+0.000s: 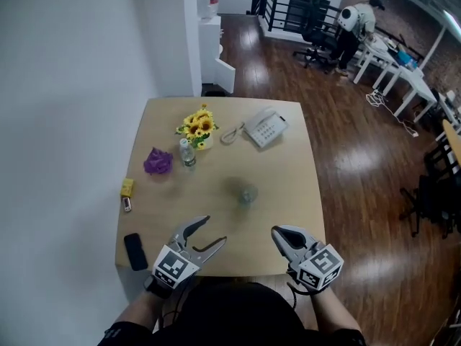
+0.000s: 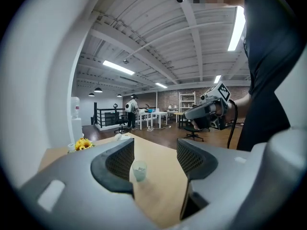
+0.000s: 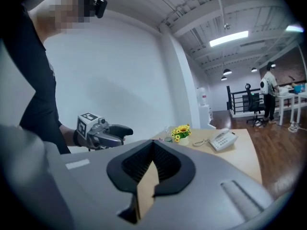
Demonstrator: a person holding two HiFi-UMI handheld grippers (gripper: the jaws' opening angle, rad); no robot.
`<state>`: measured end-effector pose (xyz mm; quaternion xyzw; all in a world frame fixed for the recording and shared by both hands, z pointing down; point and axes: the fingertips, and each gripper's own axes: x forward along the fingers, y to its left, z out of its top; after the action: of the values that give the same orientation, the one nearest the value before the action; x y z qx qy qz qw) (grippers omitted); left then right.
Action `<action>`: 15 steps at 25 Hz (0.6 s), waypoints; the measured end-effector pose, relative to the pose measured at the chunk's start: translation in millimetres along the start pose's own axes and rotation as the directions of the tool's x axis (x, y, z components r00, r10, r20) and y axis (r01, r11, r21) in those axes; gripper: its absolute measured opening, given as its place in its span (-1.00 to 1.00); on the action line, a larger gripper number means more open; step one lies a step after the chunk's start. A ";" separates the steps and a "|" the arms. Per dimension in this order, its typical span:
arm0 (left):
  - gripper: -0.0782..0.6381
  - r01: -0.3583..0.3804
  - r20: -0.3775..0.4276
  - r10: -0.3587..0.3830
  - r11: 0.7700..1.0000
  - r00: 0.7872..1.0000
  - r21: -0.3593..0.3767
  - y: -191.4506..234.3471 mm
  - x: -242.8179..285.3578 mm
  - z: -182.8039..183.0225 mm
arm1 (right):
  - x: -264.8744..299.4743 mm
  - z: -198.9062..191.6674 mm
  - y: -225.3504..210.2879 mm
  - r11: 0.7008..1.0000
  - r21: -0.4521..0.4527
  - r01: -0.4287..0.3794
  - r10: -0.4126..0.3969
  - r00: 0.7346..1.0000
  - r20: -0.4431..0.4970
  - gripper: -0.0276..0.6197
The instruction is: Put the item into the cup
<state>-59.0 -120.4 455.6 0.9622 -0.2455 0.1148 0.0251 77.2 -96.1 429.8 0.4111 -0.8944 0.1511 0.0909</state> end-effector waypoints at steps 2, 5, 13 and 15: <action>-0.02 -0.002 -0.001 0.002 1.000 1.000 0.004 -13.0 -3.3 0.4 | -15.4 -1.8 10.8 0.999 -0.049 0.008 -0.008 1.000 -0.002 -0.89; -0.02 -0.012 -0.004 0.012 1.000 1.000 0.012 -38.8 -8.1 2.0 | -40.2 -6.2 27.4 0.996 -0.087 -0.010 0.010 1.000 0.003 -0.89; -0.02 -0.063 -0.018 0.063 0.998 0.998 -0.004 -136.0 -26.7 -1.1 | -116.4 -41.4 65.9 0.994 -0.089 -0.070 0.072 0.997 0.028 -0.89; -0.02 -0.075 -0.026 0.074 0.997 0.997 -0.013 -158.5 -31.8 -4.4 | -135.1 -51.0 70.5 0.994 -0.080 -0.069 0.072 0.997 0.029 -0.89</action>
<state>-11.1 34.1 453.7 0.9507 -0.2817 0.1262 0.0306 112.6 60.5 425.0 0.3777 -0.9149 0.1123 0.0873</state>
